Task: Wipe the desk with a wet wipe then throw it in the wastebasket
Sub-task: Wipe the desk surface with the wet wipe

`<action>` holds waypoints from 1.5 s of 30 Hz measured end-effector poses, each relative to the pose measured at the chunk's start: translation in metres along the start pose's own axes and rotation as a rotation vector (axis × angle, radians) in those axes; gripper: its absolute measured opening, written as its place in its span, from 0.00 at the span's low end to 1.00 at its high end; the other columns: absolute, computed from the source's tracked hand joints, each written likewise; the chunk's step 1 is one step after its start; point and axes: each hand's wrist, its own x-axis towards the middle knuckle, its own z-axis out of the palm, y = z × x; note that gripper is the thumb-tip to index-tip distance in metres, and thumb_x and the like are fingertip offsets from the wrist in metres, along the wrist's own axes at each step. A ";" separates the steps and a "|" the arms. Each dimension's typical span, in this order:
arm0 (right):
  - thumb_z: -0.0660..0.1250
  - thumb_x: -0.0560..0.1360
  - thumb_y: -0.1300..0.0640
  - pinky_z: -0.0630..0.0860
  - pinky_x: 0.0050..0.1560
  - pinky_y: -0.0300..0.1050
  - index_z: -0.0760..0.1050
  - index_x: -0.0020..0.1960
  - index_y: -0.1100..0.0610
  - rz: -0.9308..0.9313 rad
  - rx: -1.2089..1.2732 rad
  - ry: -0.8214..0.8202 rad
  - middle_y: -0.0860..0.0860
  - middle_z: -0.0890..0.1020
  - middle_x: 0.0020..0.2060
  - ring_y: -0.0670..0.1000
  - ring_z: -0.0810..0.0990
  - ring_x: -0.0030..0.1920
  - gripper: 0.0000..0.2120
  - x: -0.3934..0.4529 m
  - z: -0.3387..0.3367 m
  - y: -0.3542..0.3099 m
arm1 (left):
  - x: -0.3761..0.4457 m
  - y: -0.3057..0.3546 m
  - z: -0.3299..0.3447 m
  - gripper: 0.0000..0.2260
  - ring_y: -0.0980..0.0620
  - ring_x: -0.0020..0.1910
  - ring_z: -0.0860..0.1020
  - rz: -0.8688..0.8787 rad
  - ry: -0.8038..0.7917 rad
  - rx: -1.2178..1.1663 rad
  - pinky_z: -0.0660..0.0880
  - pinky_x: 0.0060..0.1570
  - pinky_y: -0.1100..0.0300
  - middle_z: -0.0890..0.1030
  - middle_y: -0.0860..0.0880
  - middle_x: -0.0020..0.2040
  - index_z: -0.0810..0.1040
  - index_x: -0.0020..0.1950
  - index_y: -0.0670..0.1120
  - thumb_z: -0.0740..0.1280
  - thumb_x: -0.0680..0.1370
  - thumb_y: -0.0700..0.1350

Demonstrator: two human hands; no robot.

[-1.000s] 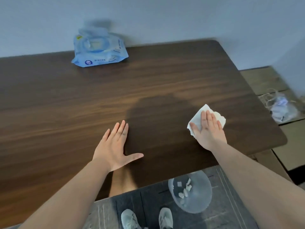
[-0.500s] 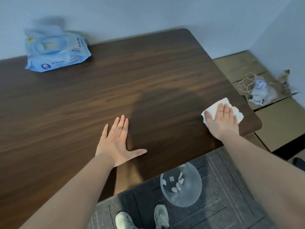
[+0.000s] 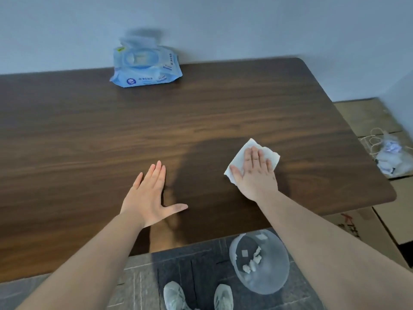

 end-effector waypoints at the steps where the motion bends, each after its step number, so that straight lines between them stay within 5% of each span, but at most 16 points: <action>1: 0.39 0.78 0.36 0.37 0.76 0.53 0.35 0.77 0.56 -0.065 -0.009 -0.006 0.54 0.41 0.78 0.54 0.39 0.77 0.35 -0.002 0.002 -0.027 | -0.011 -0.021 -0.001 0.58 0.52 0.76 0.37 -0.045 -0.005 0.002 0.39 0.74 0.52 0.36 0.49 0.77 0.37 0.76 0.45 0.39 0.57 0.82; 13: 0.40 0.79 0.36 0.34 0.75 0.52 0.35 0.76 0.56 -0.665 -0.091 -0.107 0.52 0.39 0.77 0.52 0.34 0.76 0.35 -0.062 0.060 -0.338 | -0.174 -0.246 0.008 0.64 0.49 0.77 0.40 -0.507 -0.046 -0.090 0.44 0.75 0.50 0.38 0.45 0.78 0.38 0.76 0.42 0.39 0.53 0.84; 25: 0.42 0.79 0.38 0.37 0.75 0.55 0.39 0.77 0.58 -0.930 -0.112 -0.076 0.54 0.44 0.78 0.54 0.39 0.77 0.35 -0.128 0.101 -0.521 | -0.217 -0.310 0.027 0.66 0.48 0.76 0.37 -0.677 0.045 -0.212 0.42 0.75 0.50 0.36 0.44 0.78 0.35 0.76 0.41 0.43 0.51 0.84; 38: 0.40 0.79 0.37 0.34 0.75 0.51 0.35 0.76 0.55 -0.990 -0.140 -0.183 0.51 0.39 0.77 0.51 0.35 0.76 0.34 -0.141 0.101 -0.492 | -0.219 -0.306 0.022 0.63 0.48 0.75 0.33 -0.671 -0.056 -0.239 0.39 0.75 0.51 0.32 0.43 0.76 0.31 0.74 0.40 0.60 0.60 0.78; 45: 0.39 0.77 0.33 0.33 0.73 0.49 0.33 0.76 0.54 -0.976 -0.146 -0.113 0.50 0.36 0.77 0.50 0.32 0.74 0.37 -0.131 0.086 -0.395 | -0.215 -0.275 0.001 0.61 0.48 0.77 0.38 -0.538 -0.099 -0.185 0.43 0.74 0.51 0.37 0.44 0.78 0.37 0.76 0.40 0.54 0.58 0.80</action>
